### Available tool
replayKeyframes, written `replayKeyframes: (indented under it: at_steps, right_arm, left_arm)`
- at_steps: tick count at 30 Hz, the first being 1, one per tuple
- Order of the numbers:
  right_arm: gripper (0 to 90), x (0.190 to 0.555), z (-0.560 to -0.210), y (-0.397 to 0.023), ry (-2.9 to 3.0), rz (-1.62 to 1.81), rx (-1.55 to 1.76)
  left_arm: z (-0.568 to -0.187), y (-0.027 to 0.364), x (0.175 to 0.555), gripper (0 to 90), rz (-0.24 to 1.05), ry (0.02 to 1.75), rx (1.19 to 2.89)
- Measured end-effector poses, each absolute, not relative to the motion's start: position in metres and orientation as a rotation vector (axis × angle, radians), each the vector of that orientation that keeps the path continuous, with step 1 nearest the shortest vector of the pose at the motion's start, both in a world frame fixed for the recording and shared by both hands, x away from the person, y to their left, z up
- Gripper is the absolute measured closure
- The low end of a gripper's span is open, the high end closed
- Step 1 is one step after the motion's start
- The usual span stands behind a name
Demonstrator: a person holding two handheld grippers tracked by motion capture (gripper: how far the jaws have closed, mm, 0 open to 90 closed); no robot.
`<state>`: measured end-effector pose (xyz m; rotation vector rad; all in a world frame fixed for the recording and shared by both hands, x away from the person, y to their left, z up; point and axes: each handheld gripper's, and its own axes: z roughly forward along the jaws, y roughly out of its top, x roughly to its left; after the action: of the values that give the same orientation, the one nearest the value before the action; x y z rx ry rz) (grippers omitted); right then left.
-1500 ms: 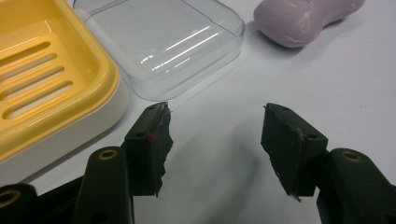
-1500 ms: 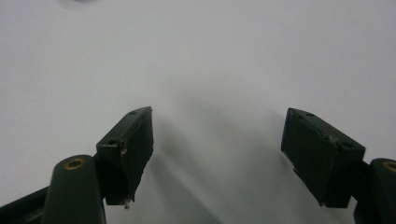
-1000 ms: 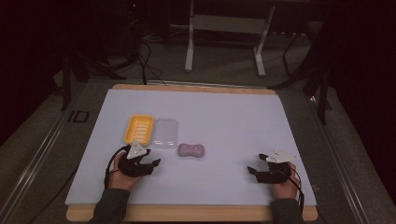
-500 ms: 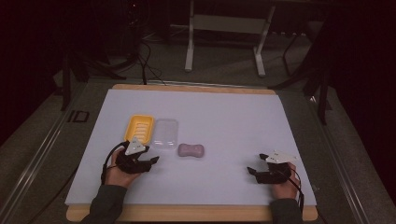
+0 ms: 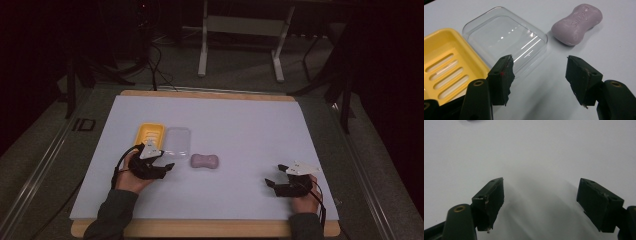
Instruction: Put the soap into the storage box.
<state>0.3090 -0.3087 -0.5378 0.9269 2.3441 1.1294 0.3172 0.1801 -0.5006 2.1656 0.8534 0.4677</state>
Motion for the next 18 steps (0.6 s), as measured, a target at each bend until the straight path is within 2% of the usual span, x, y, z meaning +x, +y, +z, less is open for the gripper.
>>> replayKeyframes:
  at_steps: [18]
  right_arm:
    - [21.8,0.309,-0.538,-0.308,2.352,1.108,0.916]
  left_arm:
    - [-0.486,0.168,0.334,39.1,0.421,0.773,2.212]
